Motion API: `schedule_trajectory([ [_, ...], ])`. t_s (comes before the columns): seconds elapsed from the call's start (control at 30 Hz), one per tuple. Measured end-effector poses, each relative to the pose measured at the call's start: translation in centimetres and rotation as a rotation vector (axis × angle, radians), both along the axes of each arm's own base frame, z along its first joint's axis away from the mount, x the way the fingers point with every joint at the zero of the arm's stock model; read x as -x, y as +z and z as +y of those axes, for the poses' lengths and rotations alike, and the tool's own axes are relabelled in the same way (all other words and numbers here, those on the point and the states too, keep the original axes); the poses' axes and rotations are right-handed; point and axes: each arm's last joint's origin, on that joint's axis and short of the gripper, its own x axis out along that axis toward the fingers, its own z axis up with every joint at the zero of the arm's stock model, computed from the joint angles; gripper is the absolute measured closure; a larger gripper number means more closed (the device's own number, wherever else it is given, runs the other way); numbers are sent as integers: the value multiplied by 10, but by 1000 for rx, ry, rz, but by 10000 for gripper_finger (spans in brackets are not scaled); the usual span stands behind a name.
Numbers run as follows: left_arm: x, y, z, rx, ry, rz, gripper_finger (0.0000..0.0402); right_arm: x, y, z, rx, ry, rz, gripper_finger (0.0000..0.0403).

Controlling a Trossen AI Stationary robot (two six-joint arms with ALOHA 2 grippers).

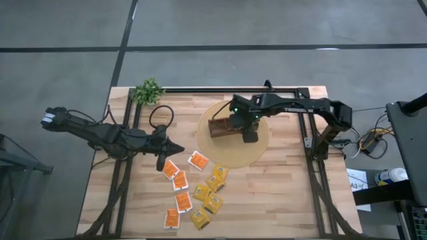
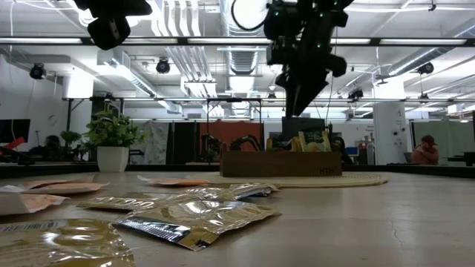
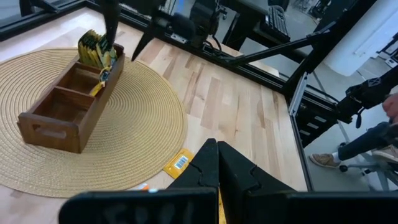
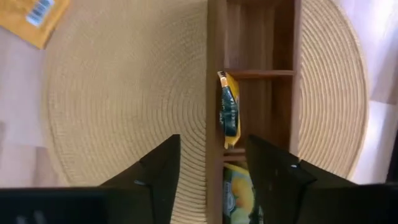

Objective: Pick & Place Tea
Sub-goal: Put the orange tea bag into the middle section of the wooden organizer

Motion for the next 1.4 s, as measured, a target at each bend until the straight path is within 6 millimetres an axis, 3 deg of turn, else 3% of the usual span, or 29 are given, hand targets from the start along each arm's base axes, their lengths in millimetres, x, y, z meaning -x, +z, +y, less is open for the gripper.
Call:
schedule_trajectory([
  [0.2, 0, 0, 0, 14, 6, 0, 402, -15, -16, -7, 93, 38, 55, 195],
  [0.5, 0, 0, 0, 22, 15, 0, 402, -24, -36, -10, 92, 62, 115, 192],
  [1.4, 0, 0, 0, 26, 18, 5, 402, -29, -54, -12, 104, 55, 76, 193],
])
